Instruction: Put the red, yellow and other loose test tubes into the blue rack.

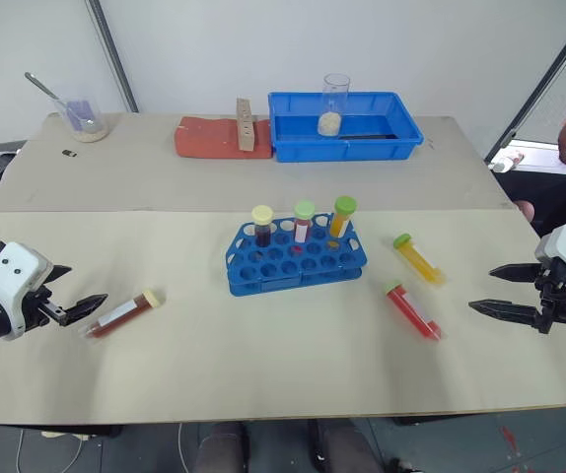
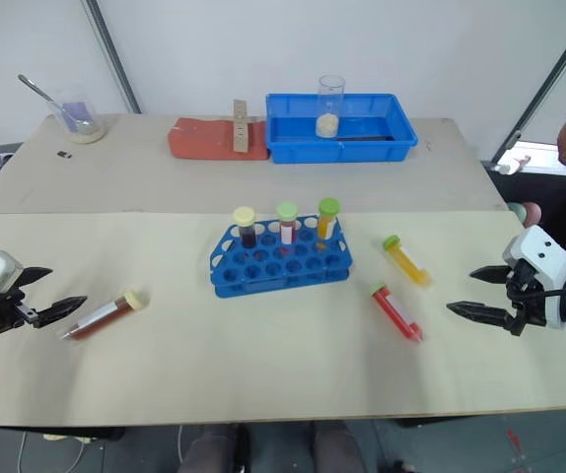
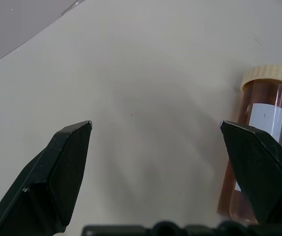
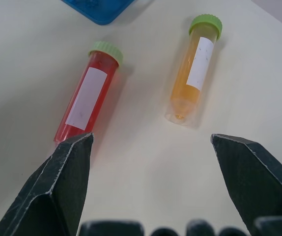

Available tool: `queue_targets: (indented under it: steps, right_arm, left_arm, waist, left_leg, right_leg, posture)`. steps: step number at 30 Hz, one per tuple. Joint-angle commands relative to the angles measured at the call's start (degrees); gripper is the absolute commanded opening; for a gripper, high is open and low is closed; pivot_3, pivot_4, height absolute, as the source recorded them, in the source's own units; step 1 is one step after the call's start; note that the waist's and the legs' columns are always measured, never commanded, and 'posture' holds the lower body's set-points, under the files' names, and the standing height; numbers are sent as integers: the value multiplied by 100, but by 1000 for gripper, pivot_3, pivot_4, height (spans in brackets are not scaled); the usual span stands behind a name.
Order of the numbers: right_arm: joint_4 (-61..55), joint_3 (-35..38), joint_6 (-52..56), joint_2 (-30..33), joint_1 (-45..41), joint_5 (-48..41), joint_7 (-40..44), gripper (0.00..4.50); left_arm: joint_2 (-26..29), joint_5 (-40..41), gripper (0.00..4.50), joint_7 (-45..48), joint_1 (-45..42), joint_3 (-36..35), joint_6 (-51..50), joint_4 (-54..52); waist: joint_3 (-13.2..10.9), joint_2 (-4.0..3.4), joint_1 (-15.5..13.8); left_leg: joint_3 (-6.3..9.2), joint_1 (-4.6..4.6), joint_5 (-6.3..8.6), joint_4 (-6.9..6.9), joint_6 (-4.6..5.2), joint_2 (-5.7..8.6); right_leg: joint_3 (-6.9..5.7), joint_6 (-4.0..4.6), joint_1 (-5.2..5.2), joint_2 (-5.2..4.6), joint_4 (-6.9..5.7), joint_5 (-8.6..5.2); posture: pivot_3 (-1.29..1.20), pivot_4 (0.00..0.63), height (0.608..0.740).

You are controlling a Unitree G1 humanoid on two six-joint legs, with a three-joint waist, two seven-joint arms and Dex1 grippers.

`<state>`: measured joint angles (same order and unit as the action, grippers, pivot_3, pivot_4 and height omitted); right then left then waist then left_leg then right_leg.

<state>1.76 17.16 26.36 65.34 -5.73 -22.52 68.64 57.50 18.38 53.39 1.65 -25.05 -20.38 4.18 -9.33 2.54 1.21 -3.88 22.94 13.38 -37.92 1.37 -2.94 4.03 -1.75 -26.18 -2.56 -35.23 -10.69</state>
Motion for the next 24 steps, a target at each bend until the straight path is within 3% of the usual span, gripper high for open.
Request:
queue_targets:
  steps: [1,16,20,24]
  right_arm:
    - [-62,148,-10,149,-71,7,45,4258]
    - [-58,184,0,33,-194,-62,-60,4258]
    - [-70,207,-37,-45,-317,-92,-179,4258]
    - [-99,130,60,-10,-528,-110,-164,4258]
  left_arm:
    - [67,108,4469,77,-114,-86,-73,-58]
    - [-36,373,4469,498,-301,-192,85,9]
    - [-14,1129,4469,868,-286,-74,-673,-975]
    - [3,1263,4469,861,-469,359,-879,-1857]
  waist:
    - [0,0,-2]
    - [0,0,-16]
    - [0,0,-20]
    - [0,0,-31]
  left_leg:
    - [0,0,0,0,0,0]
    - [0,-2,-1,0,0,1]
    - [0,0,-1,-3,0,1]
    - [0,1,-1,-18,0,3]
  right_leg:
    - [0,0,0,0,0,0]
    - [0,4,1,1,-5,5]
    - [0,1,1,1,-9,5]
    - [3,-7,7,0,-10,7]
  posture:
    - [0,150,740]
    - [0,150,740]
    - [0,150,740]
    - [0,150,740]
